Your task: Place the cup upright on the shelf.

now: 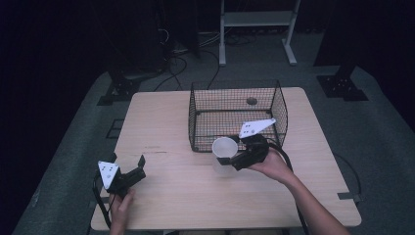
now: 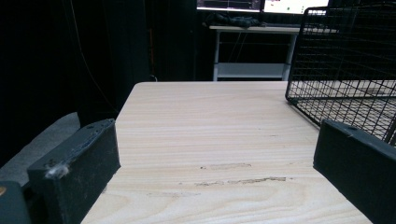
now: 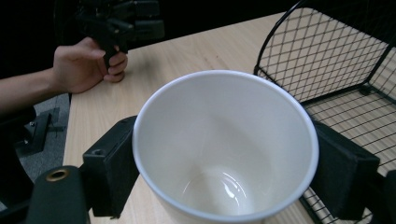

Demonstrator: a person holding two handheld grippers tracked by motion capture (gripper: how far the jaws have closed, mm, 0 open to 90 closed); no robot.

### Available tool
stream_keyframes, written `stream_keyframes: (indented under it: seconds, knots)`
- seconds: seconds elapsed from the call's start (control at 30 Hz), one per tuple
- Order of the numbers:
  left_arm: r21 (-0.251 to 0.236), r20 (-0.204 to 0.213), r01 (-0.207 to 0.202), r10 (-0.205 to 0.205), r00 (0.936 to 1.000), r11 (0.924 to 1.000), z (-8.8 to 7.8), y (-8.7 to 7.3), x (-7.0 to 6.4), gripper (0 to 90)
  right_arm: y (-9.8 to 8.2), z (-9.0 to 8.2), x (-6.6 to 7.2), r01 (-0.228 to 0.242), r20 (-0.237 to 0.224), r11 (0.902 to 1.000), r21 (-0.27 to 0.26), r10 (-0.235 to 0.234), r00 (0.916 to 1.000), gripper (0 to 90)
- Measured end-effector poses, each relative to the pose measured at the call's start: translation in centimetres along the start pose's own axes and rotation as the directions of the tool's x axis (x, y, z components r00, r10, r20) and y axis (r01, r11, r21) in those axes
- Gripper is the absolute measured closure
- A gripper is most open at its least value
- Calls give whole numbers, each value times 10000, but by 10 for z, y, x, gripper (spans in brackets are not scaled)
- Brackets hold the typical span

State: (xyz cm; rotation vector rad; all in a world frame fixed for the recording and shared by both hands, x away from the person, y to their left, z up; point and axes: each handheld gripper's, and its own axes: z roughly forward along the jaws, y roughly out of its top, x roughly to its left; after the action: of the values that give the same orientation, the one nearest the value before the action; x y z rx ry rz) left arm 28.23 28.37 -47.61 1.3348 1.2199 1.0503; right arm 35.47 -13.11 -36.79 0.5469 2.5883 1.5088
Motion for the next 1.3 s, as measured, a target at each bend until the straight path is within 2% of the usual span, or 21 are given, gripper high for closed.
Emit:
stream_keyframes:
  seconds: [0.13,0.33,0.7,1.0,1.13,1.2,1.3]
  knots:
    - [-12,-2,33,-33,10000,10000,0,0,0,0,13,-7,-8,-128,27,9998,-124,128,9999,182]
    - [-12,3,33,-33,10000,10000,0,0,0,0,27,-13,-13,-29,303,9996,-284,37,9995,182]
    - [5,49,55,-55,10000,10000,0,0,0,0,52,-16,-27,-95,590,9989,-460,122,9982,182]
    - [-9,47,79,-79,10000,10000,0,0,0,0,61,-13,-41,-254,872,9990,-370,286,9958,183]
    - [11,61,40,-40,10000,10000,0,0,0,0,64,-11,-51,-454,1042,9982,-388,492,9933,183]
    - [15,62,33,-33,10000,10000,0,0,0,0,66,-11,-54,-444,1290,9978,-484,504,9904,183]
    - [14,62,41,-41,10000,10000,0,0,0,0,69,-10,-59,-514,1331,9977,-431,567,9895,183]
